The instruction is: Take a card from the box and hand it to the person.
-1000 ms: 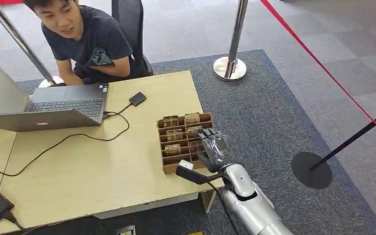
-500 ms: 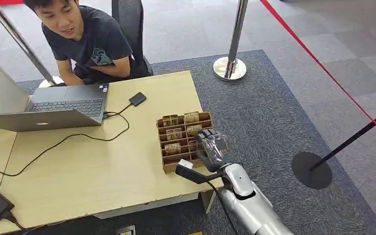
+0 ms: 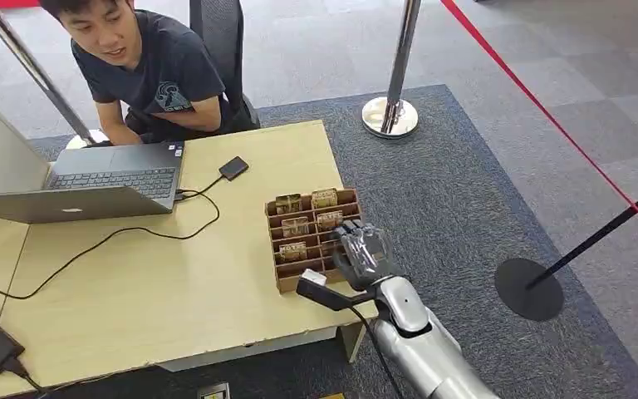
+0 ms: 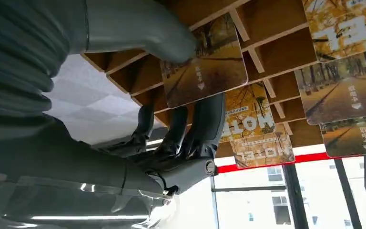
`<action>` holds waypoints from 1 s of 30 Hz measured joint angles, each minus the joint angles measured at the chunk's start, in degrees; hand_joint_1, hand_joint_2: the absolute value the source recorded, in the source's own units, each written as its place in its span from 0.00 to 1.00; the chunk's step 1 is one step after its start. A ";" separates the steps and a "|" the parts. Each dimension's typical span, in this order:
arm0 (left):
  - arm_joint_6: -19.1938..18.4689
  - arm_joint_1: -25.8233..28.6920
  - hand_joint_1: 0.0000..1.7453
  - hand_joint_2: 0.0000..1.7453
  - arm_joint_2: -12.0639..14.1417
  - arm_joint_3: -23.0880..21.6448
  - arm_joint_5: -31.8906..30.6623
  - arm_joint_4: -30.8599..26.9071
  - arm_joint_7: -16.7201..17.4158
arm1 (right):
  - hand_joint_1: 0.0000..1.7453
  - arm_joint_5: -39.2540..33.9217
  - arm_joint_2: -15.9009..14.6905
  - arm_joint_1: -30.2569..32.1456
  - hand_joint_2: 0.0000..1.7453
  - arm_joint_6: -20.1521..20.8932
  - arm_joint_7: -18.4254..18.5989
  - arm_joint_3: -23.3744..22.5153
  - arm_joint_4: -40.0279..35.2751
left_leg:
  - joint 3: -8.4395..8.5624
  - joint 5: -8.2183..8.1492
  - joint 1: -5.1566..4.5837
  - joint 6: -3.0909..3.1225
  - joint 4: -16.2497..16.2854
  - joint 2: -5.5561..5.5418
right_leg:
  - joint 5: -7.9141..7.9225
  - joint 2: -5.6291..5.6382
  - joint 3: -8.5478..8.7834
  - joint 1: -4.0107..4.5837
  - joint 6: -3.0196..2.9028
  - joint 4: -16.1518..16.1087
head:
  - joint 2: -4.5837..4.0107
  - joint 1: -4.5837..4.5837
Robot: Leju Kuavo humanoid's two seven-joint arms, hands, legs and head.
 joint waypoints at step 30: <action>-0.15 0.00 0.00 0.00 -0.04 0.02 -0.50 0.00 0.18 | 0.82 1.22 -0.72 2.44 1.00 1.20 0.68 0.02 -4.22 | -0.06 -0.01 0.00 0.00 0.00 0.00 | -0.01 0.00 -0.07 0.04 0.00 0.00 | 0.00 -0.02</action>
